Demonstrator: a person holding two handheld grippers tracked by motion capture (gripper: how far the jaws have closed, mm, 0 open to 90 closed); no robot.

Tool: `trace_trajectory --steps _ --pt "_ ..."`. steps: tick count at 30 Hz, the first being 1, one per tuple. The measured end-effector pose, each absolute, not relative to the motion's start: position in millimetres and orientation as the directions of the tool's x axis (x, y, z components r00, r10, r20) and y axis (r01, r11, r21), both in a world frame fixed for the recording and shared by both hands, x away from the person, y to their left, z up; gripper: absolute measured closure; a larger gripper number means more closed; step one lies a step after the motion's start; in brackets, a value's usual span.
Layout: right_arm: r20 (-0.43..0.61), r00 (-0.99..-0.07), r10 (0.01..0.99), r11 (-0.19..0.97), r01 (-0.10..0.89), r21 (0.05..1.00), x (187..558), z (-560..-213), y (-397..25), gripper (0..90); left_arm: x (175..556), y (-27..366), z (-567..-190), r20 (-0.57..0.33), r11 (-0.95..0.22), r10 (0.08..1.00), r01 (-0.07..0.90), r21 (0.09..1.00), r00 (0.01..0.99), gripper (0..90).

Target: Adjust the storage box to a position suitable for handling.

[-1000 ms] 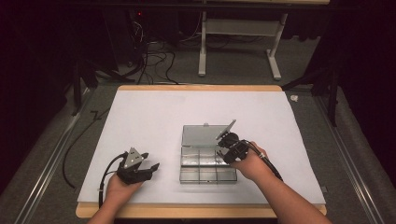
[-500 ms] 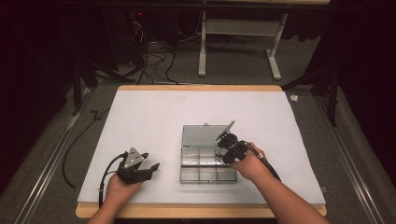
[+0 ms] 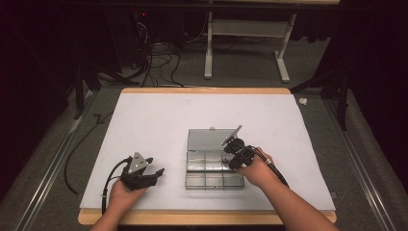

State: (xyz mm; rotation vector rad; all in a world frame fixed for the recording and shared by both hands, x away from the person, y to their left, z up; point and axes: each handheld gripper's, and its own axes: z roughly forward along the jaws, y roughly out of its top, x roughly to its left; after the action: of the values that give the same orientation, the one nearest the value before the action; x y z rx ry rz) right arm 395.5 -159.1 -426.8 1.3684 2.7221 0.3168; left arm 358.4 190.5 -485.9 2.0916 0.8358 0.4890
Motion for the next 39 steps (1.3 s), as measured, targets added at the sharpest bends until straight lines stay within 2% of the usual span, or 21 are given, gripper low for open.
trace_trajectory --steps 9,13,23,39 --pt "0.026 -0.597 0.802 0.572 0.78 0.255 392 -412 -160 79.1 358 190 -486 0.052 -0.45 0.706 0.392 0.802 0.706 37.9" --pt "0.032 -0.586 0.81 0.554 0.783 0.283 389 -403 -164 74.6 358 190 -486 0.051 -0.452 0.706 0.393 0.801 0.707 37.9" --pt "0.036 -0.538 0.842 0.497 0.801 0.334 381 -389 -190 68.9 358 190 -486 0.053 -0.451 0.709 0.395 0.801 0.703 37.9" --pt "0.011 -0.472 0.881 0.432 0.816 0.384 364 -398 -236 61.2 359 191 -486 0.044 -0.439 0.719 0.405 0.802 0.694 37.9"
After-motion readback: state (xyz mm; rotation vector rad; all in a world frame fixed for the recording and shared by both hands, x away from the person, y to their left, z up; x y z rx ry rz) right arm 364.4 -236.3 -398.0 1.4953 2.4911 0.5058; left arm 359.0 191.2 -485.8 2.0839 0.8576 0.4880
